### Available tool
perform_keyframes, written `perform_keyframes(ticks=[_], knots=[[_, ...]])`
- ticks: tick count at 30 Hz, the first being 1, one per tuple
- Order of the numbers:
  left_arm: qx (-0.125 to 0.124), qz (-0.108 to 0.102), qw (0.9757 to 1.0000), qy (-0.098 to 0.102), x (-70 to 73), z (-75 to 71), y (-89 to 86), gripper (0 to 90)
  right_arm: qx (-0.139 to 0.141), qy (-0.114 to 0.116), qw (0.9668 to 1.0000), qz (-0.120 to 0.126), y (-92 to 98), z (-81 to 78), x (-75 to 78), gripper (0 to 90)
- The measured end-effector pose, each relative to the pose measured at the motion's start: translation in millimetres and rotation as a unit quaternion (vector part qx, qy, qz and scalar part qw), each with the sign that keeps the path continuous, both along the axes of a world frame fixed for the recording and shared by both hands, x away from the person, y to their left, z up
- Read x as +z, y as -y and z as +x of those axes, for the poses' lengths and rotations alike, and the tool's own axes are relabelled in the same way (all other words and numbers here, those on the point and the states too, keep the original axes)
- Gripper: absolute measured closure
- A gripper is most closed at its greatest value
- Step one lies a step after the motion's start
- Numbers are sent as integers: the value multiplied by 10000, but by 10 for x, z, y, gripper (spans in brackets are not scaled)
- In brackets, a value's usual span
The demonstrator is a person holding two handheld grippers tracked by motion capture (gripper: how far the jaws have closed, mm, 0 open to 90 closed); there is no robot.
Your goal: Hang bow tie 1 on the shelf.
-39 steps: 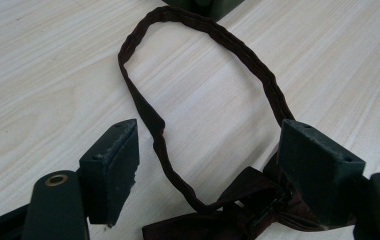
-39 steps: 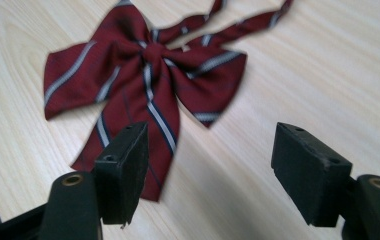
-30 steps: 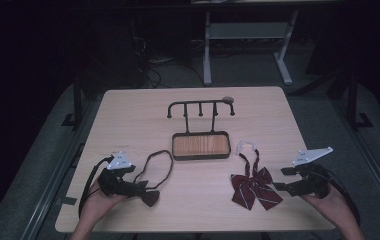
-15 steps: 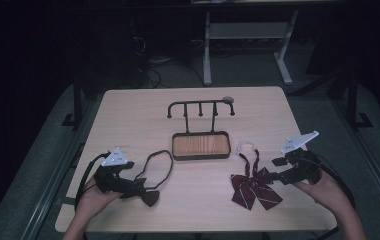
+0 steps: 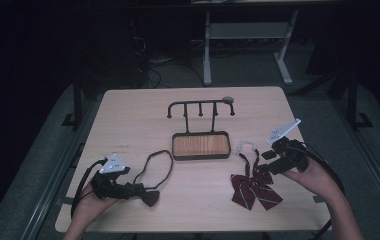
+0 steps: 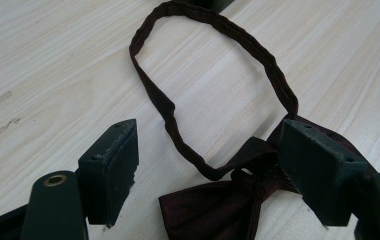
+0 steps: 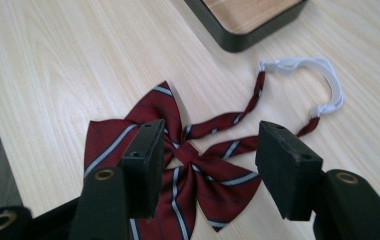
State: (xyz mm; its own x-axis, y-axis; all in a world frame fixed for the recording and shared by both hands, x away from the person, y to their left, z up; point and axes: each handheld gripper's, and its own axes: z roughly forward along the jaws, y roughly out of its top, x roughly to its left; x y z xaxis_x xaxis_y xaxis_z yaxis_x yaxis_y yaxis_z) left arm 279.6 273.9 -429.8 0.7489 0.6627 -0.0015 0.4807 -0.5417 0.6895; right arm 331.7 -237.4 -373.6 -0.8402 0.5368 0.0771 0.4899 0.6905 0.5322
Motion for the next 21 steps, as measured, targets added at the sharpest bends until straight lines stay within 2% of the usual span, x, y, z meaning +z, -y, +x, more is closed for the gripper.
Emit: perform_keyframes(ticks=[5, 8, 15, 16, 21], knots=[[54, 47, 10000, 60, -14, 11, -13, 249, 145, -79, 9998, -72, -60, 80, 47, 488], [71, 55, 10000, -10, -23, 14, -20, 249, 196, -88, 9997, -154, -77, 118, 27, 504], [46, 40, 10000, 22, -25, 19, -31, 249, 76, -305, 9993, -184, -114, 274, -48, 528], [50, 40, 10000, -2, -39, 22, -29, 249, 27, -358, 9990, -260, -123, 336, -71, 531], [26, 70, 10000, -28, -46, 23, -19, 249, -51, -406, 9986, -339, -139, 473, -93, 544]])
